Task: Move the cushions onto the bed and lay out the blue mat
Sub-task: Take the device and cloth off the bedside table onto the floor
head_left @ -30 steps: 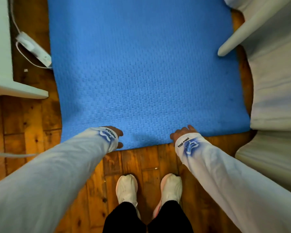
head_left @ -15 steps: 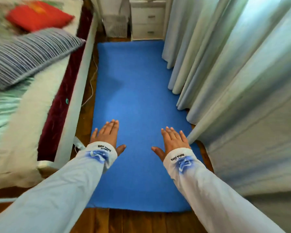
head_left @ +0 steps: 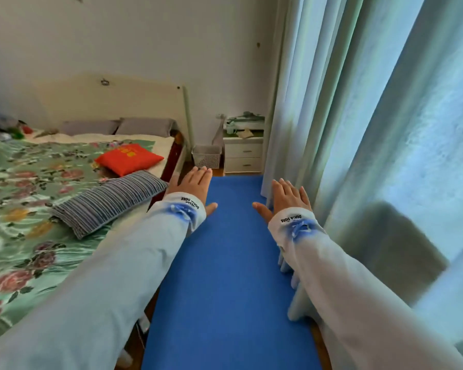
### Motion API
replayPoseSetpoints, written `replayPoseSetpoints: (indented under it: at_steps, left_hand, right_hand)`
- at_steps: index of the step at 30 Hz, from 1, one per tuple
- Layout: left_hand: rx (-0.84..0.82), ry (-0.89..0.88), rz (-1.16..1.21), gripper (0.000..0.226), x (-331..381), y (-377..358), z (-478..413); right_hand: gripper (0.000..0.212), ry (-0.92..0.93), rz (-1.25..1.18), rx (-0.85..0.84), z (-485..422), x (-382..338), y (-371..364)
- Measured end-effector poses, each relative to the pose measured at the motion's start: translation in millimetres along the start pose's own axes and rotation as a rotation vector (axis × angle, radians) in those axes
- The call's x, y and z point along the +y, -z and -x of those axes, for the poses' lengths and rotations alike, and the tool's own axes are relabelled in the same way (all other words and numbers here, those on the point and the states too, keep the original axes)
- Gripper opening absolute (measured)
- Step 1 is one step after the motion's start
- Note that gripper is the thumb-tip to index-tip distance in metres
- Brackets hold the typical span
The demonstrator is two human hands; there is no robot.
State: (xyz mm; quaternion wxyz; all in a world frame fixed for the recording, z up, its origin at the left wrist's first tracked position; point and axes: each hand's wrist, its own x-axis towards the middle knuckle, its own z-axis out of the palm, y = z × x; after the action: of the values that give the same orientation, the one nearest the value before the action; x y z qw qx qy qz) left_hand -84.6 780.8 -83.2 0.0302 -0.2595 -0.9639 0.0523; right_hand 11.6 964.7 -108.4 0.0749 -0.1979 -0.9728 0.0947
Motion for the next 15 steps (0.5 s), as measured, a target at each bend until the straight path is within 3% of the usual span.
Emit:
replayPoseSetpoints:
  at_steps: [10,15]
  left_hand:
    - [-0.17,-0.053,-0.086,0.077,16.9,10.3,-33.4]
    - [-0.119,-0.039,-0.004,0.079,3.4,-6.5,-109.2]
  right_hand:
    - [0.075,0.041,0.128,-0.017,-42.0,24.1,26.2]
    - [0.069,0.039,0.238,-0.005,-109.9,42.4,12.1]
